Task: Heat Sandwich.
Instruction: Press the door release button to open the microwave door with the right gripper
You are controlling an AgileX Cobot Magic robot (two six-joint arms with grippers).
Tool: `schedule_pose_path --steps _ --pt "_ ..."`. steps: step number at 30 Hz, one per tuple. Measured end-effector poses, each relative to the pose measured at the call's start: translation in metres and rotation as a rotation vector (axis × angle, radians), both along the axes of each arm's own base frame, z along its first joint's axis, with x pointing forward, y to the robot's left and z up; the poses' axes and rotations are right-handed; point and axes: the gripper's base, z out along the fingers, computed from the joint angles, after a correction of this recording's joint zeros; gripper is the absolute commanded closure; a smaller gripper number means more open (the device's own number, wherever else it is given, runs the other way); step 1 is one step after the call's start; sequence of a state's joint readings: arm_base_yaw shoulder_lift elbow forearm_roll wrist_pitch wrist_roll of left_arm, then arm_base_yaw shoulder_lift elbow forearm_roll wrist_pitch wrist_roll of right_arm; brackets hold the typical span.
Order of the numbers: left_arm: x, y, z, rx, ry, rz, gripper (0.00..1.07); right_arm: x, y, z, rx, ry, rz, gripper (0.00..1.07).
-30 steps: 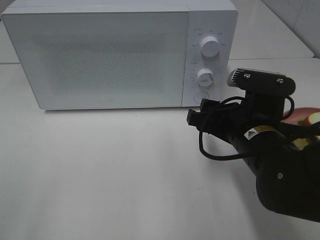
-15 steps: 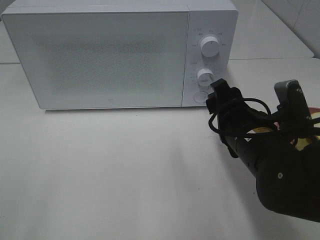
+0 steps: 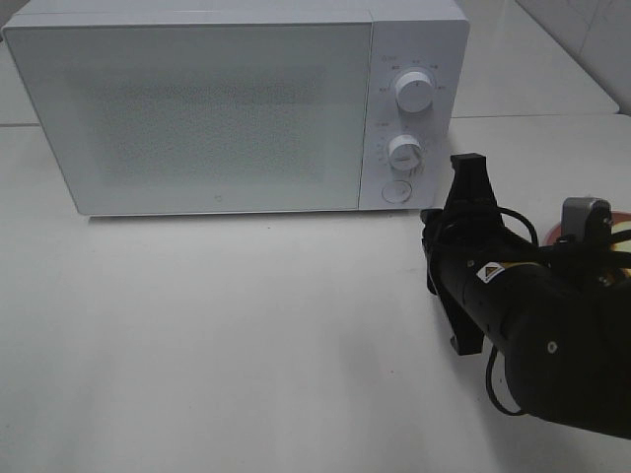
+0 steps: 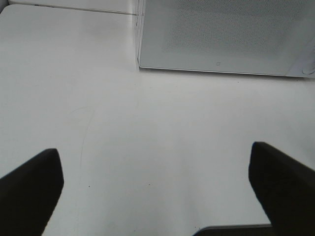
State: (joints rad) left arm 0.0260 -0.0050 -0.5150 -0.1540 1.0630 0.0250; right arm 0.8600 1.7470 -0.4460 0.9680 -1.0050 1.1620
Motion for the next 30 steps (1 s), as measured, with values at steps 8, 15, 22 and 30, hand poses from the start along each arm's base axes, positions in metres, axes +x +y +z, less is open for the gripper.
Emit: schedule_pose_path --steps 8,15,22,30 --pt "0.000 0.000 0.000 0.000 0.000 0.000 0.10 -0.001 0.001 -0.001 0.009 0.011 0.002 1.07" --pt "0.000 0.000 0.000 0.000 0.000 0.000 0.10 0.001 0.004 -0.004 0.007 0.022 0.006 1.07" --pt "0.000 0.000 0.000 0.000 0.000 0.000 0.10 0.021 0.015 -0.013 0.022 0.023 0.058 1.07" --pt "0.000 0.000 0.000 0.000 0.000 0.000 0.10 0.043 0.013 -0.024 0.036 0.041 0.049 1.07"
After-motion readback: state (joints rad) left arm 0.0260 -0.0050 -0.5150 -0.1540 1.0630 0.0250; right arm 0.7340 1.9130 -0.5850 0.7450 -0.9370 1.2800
